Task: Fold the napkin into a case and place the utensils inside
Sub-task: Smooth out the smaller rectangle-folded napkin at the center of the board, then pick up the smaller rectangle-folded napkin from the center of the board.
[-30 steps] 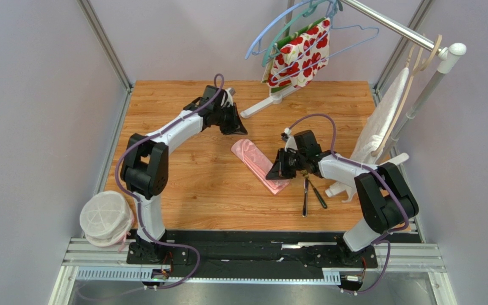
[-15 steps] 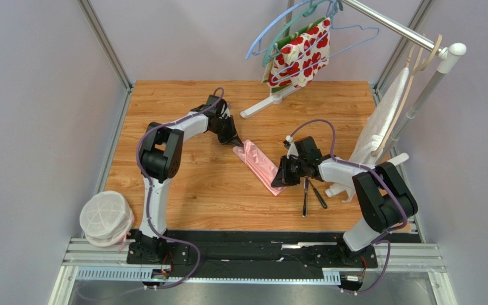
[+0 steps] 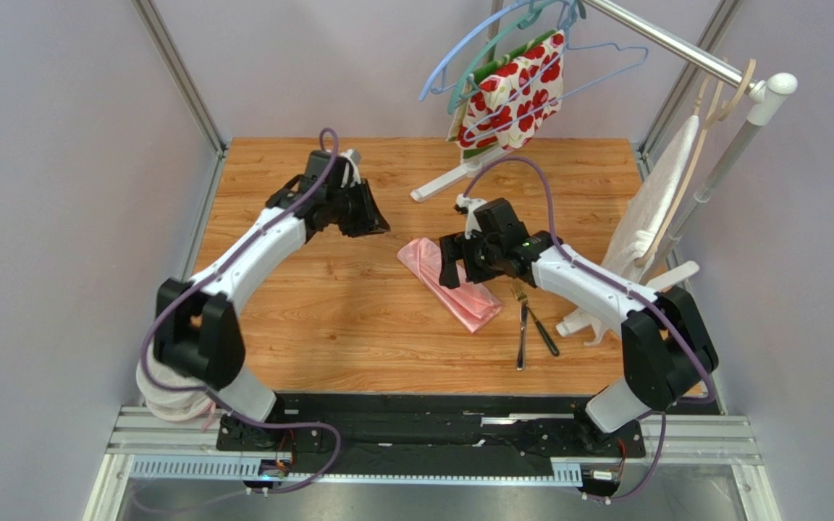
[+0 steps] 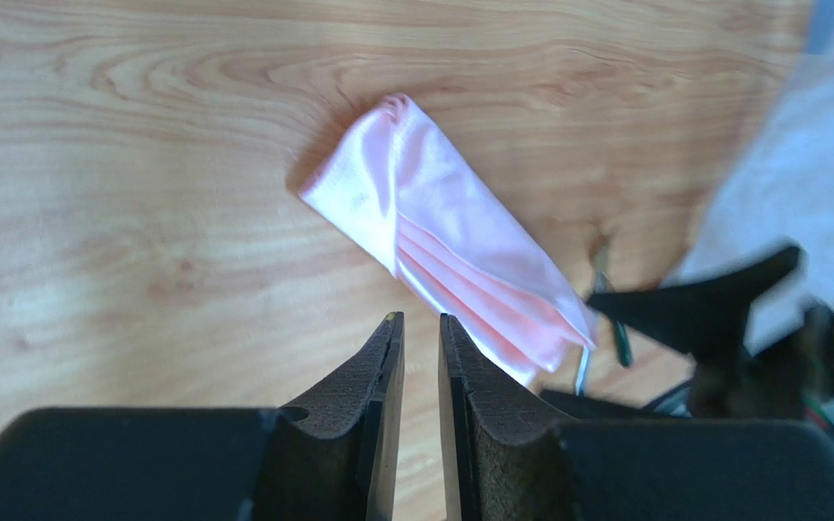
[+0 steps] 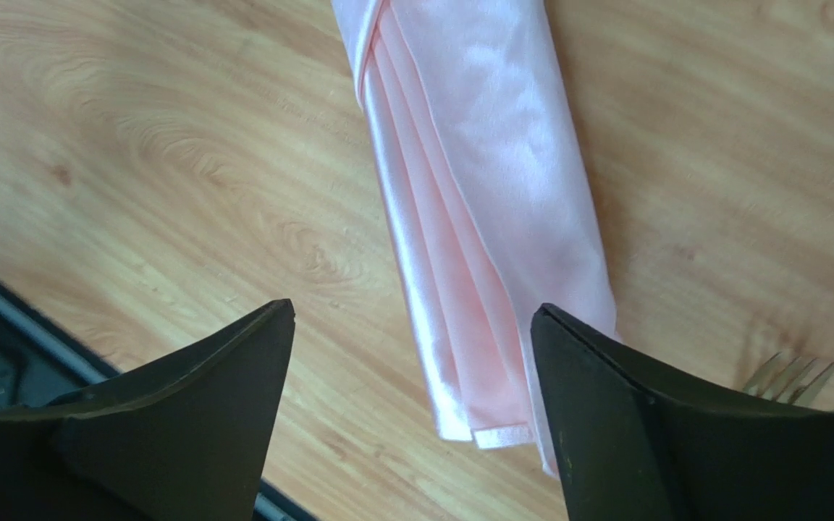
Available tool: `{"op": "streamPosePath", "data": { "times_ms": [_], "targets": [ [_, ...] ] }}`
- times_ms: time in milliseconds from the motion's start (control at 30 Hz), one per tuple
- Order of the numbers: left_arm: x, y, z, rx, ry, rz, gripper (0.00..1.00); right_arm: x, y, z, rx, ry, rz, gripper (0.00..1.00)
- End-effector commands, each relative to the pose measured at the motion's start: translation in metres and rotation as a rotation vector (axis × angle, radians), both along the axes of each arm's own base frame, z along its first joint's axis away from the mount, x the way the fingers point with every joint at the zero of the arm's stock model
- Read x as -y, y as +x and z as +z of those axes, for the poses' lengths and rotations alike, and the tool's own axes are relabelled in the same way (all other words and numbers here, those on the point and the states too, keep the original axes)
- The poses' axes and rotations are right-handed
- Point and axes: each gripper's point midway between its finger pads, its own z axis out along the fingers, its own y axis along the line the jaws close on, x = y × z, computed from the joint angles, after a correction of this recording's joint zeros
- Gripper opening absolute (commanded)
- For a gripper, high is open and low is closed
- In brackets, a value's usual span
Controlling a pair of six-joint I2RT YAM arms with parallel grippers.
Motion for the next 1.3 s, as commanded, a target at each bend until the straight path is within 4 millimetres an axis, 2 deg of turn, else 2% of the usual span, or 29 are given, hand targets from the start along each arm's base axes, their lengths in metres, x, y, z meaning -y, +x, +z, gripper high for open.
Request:
{"op": "streamPosePath", "data": {
  "times_ms": [0,33,67,100,133,167,200,233,267,333,500,667,767,833,900,967,1000,1067,1100,1167,1200,1267],
  "targets": [
    [-0.015,-0.046,0.041,0.086,-0.044,-0.002,0.27,-0.007,0.02,-0.007,0.169,-0.227,0.113,0.87],
    [-0.02,-0.059,0.032,0.069,-0.038,-0.005,0.27,-0.014,0.018,-0.017,0.168,-0.255,0.145,0.89],
    [-0.022,-0.066,0.035,0.081,-0.048,-0.011,0.27,-0.024,0.025,-0.014,0.187,-0.255,0.164,0.89],
    [-0.023,-0.077,0.047,0.111,-0.071,-0.023,0.27,-0.029,0.024,-0.019,0.176,-0.273,0.189,0.92],
    [-0.026,-0.088,0.039,0.094,-0.071,-0.027,0.27,-0.031,0.029,-0.022,0.198,-0.314,0.206,0.93],
    [-0.027,-0.095,0.039,0.096,-0.081,-0.032,0.27,-0.033,0.031,-0.037,0.185,-0.355,0.243,0.93],
    [-0.028,-0.103,0.046,0.117,-0.099,-0.038,0.27,-0.038,0.037,-0.034,0.195,-0.363,0.253,0.93],
    [-0.031,-0.11,0.038,0.101,-0.097,-0.039,0.27,-0.036,0.042,-0.038,0.198,-0.392,0.256,0.93],
    [-0.031,-0.114,0.037,0.102,-0.101,-0.043,0.27,-0.036,0.043,-0.046,0.191,-0.415,0.265,0.93],
    [-0.033,-0.124,0.036,0.106,-0.109,-0.057,0.27,-0.037,0.045,-0.049,0.194,-0.425,0.279,0.93],
    [-0.035,-0.133,0.042,0.127,-0.124,-0.066,0.27,-0.036,0.041,-0.066,0.172,-0.47,0.29,0.93],
    [-0.036,-0.134,0.044,0.134,-0.116,-0.073,0.27,-0.041,0.04,-0.075,0.165,-0.521,0.271,0.86],
    [-0.037,-0.133,0.045,0.141,-0.11,-0.068,0.27,-0.046,0.039,-0.078,0.155,-0.534,0.249,0.78],
    [-0.037,-0.132,0.044,0.138,-0.107,-0.068,0.27,-0.045,0.039,-0.079,0.141,-0.543,0.233,0.67],
    [-0.035,-0.133,0.043,0.132,-0.113,-0.077,0.27,-0.044,0.04,-0.082,0.12,-0.553,0.196,0.5],
    [-0.033,-0.133,0.043,0.129,-0.122,-0.085,0.27,-0.04,0.043,-0.085,0.117,-0.576,0.171,0.45],
    [-0.033,-0.133,0.043,0.126,-0.125,-0.086,0.27,-0.04,0.045,-0.085,0.124,-0.585,0.162,0.35],
    [-0.032,-0.133,0.043,0.126,-0.128,-0.088,0.27,-0.038,0.048,-0.085,0.13,-0.597,0.155,0.33],
    [-0.032,-0.134,0.043,0.126,-0.129,-0.089,0.27,-0.038,0.049,-0.083,0.136,-0.599,0.15,0.25],
    [-0.033,-0.134,0.042,0.126,-0.128,-0.088,0.27,-0.04,0.052,-0.082,0.141,-0.595,0.143,0.17],
    [-0.033,-0.134,0.042,0.127,-0.128,-0.086,0.27,-0.041,0.051,-0.082,0.136,-0.594,0.145,0.09],
    [-0.034,-0.135,0.042,0.126,-0.126,-0.083,0.27,-0.047,0.057,-0.073,0.14,-0.574,0.115,0.02]
  ]
}}
